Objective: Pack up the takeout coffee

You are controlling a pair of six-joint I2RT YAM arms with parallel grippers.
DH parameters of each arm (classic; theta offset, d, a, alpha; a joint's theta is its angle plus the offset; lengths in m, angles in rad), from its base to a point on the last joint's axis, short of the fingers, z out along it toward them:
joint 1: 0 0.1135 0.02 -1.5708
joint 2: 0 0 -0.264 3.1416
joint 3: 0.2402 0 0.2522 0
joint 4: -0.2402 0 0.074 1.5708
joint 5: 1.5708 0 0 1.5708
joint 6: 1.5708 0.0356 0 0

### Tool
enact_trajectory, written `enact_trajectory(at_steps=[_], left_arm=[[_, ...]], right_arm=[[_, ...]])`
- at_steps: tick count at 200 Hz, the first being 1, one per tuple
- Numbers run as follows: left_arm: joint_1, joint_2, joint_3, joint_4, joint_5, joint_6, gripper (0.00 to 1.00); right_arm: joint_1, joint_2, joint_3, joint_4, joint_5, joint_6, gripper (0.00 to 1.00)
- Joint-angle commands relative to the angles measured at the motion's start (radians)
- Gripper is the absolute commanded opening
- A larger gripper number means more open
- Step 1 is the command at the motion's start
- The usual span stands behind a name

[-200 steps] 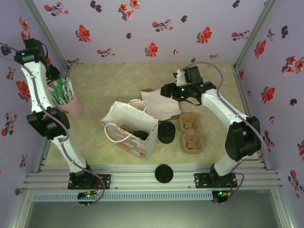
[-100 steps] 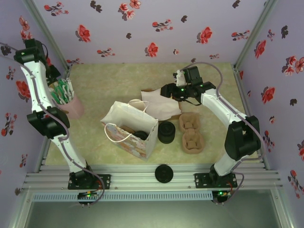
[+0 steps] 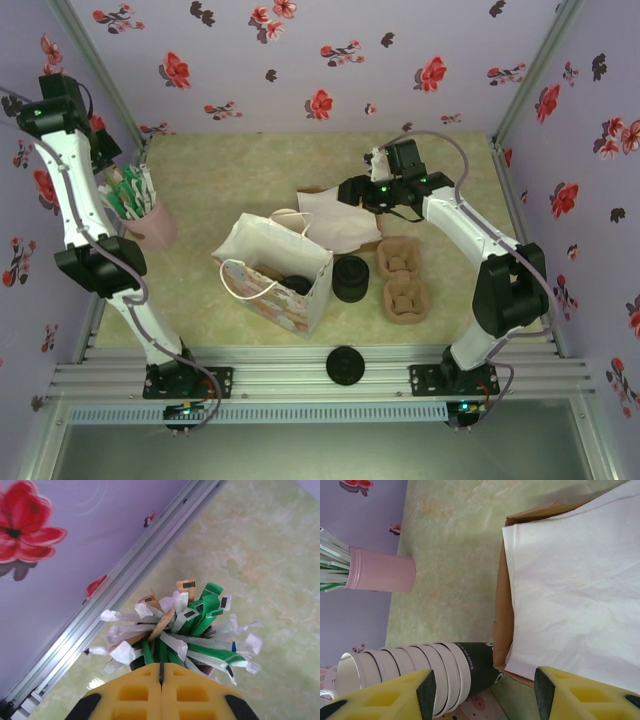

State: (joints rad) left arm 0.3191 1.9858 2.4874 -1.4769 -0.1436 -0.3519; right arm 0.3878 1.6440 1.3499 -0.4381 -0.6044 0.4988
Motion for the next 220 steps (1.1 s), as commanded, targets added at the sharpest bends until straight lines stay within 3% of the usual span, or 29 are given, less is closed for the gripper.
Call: enact_trajectory(at_steps=[1,49,86,113,174,220], left_arm=[[0.003,-0.099,0.039,0.016,-0.033,0.006,0.0],[-0.004,-0.266,0.035,0.093,-0.036,-0.027,0.0],[-0.025,-0.395,0.017,0.146,0.048,-0.05,0.0],[-0.042,-0.48,-0.021,0.189,0.17,-0.07,0.0],[-0.12,-0.625,-0.186,0.325,0.585,-0.192,0.0],[-0.238,-0.708,-0.324,0.361,0.8,-0.25,0.0]], right_arm=[[-0.001,0.005,0.015,0.004,-0.014,-0.002,0.57],[-0.001,-0.02,0.023,-0.017,-0.01,-0.014,0.65],[0.002,-0.049,0.05,-0.048,-0.005,-0.022,0.74],[0.004,-0.087,0.063,-0.079,0.009,-0.024,0.81],[0.032,-0.22,0.08,-0.198,0.105,-0.023,0.99],[0.048,-0.357,0.037,-0.276,0.211,-0.014,0.99]])
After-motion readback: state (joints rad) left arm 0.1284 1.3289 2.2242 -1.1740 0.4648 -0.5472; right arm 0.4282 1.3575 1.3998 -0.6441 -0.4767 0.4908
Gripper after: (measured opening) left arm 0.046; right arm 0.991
